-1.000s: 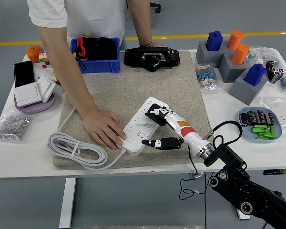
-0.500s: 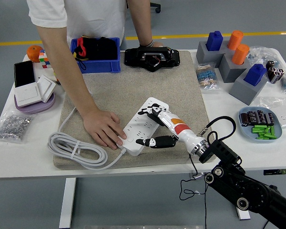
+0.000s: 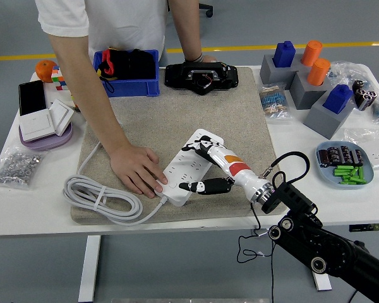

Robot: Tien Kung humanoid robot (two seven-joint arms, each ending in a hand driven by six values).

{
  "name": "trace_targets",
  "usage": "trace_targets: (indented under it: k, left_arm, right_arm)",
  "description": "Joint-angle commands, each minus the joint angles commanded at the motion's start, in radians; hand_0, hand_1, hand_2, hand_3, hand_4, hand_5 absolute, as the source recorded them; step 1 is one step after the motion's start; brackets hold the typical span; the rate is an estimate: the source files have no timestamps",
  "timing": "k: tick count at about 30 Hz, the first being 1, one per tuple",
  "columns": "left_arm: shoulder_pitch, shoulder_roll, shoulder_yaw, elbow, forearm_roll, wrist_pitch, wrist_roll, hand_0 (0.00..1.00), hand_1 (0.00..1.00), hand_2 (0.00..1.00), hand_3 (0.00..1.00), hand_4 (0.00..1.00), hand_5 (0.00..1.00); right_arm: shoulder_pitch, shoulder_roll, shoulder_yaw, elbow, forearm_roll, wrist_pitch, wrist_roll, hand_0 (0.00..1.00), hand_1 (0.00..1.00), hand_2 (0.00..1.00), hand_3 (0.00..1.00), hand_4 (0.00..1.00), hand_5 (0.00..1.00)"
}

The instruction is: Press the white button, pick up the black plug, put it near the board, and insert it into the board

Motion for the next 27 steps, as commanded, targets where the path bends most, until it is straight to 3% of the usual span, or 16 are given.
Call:
trace_targets:
  k: [18,27]
  left_arm:
    - [0.0,0.001,-0.005,0.0,0.003,0.0,0.002,0.69,0.635,0.613,0.632,0.558,0.171]
    - [0.002,0.0,-0.005,0.0,0.002,0.001,0.002,0.689,0.634,0.613,0.632,0.557,0.171]
  right_arm:
    - [0.03,0.007,-0.046,0.014,0.016,0.006,-0.001,0.986,0.91,0.84,0.786,0.998,0.488]
    - [0.012,-0.018,0.028,0.149,-0.004,0.009,-0.008,0.986,0.906,0.835,0.785,0.998,0.487]
